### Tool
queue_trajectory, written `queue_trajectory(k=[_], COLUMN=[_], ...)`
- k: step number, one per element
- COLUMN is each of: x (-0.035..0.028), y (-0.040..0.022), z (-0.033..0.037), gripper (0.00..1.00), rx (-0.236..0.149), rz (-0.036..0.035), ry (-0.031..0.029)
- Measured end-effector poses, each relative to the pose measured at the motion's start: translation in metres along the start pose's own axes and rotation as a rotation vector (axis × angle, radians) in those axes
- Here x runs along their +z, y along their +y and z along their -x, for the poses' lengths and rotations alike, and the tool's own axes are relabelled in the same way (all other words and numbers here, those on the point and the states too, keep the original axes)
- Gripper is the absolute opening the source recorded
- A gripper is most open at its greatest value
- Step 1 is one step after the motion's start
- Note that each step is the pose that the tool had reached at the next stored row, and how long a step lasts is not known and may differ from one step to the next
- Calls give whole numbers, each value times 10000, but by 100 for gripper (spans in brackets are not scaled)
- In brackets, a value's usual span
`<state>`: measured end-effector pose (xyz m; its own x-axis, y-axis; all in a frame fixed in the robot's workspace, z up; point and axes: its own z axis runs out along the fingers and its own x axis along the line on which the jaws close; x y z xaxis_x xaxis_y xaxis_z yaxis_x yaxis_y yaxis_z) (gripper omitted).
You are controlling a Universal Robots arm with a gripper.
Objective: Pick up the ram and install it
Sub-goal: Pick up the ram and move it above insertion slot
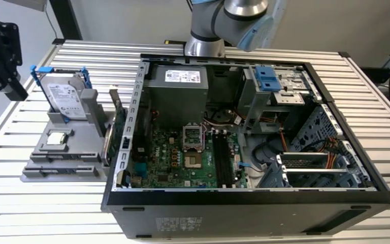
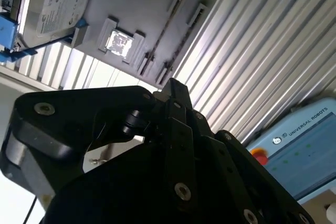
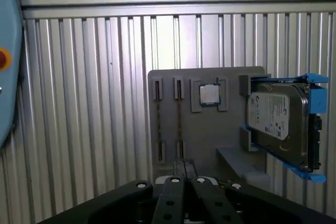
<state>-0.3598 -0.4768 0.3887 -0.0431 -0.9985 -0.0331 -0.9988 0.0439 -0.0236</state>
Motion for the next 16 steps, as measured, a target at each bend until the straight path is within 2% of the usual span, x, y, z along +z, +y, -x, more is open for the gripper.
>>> queue_trajectory(k=[2,5,11,12,16], x=[-1,0,0,0,0], y=[1,1,0,0,0], z=[2,3,2,3,2], gripper=[0,0,0,100,100], rx=[-98,-148,-163,-165,-175], rz=[6,10,10,10,11], ry=[-36,-124,-125,-125,-125])
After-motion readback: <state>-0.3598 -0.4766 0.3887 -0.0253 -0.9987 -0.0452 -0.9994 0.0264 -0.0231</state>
